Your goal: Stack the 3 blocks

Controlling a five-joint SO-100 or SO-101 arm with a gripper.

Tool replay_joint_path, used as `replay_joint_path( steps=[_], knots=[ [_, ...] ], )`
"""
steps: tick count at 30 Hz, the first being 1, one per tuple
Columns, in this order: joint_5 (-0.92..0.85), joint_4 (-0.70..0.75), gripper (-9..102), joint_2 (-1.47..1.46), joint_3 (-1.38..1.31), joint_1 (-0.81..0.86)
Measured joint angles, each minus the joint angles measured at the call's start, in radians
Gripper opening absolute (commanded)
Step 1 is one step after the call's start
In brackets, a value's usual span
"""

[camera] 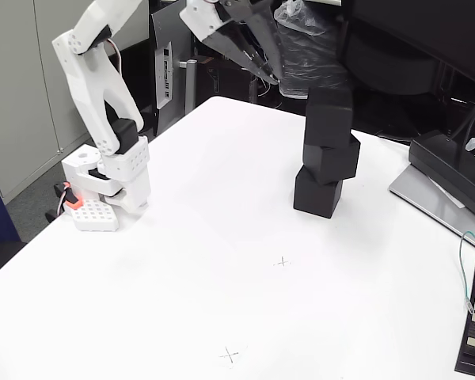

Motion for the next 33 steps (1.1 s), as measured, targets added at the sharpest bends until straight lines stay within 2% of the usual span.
replay_joint_path(
  steps=[6, 12, 21, 27, 33],
  knots=[
    [0.0, 0.002, -1, 0.133, 0.051, 0.084],
    [0.0, -0.037, -1, 0.367, 0.311, 0.1],
    [0.0, -0.339, -1, 0.742, 0.876, 0.092],
    [0.0, -0.531, -1, 0.893, 1.216, 0.092],
    [0.0, -0.63, -1, 0.986, 1.451, 0.048]
  ],
)
